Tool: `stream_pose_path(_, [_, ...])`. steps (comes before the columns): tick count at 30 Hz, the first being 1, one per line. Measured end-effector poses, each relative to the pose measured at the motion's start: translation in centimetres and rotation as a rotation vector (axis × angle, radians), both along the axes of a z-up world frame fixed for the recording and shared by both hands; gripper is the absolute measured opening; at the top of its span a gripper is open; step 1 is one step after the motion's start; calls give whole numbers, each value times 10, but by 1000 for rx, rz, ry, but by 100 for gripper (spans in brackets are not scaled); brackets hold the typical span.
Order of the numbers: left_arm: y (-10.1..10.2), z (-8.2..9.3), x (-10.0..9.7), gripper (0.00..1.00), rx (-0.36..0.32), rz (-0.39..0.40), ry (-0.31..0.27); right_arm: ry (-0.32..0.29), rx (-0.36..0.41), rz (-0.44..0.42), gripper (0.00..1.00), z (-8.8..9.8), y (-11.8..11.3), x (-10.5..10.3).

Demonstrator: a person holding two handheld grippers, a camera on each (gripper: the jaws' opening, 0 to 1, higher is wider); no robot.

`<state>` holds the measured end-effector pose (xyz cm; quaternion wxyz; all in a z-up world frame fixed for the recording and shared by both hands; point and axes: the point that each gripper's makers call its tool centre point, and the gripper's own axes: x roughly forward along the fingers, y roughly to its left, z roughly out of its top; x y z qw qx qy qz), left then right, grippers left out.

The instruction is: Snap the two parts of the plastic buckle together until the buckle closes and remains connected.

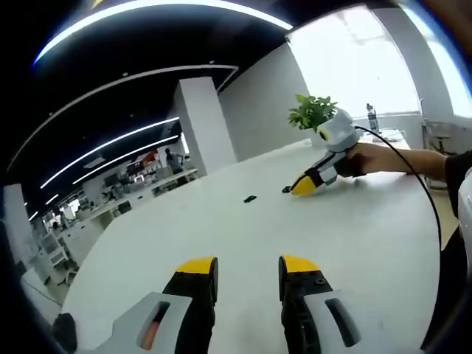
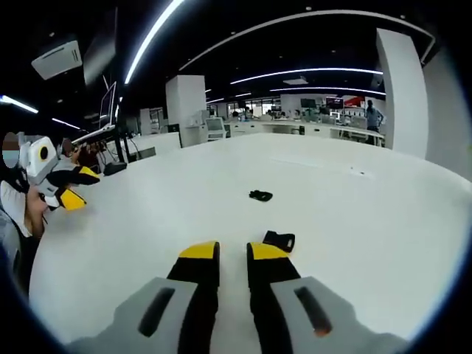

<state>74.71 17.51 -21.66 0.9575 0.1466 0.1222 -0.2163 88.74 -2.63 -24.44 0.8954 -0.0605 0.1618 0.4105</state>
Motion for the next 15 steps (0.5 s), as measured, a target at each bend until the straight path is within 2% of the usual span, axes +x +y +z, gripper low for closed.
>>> stream_pose_path(7, [2,2,7,33,16,-3,3,-9,3,-1,15,4,0,0])
stream_pose_path(15, [-4,5,13,33,43,-32,6,-11,12,2,15,6,1,-1])
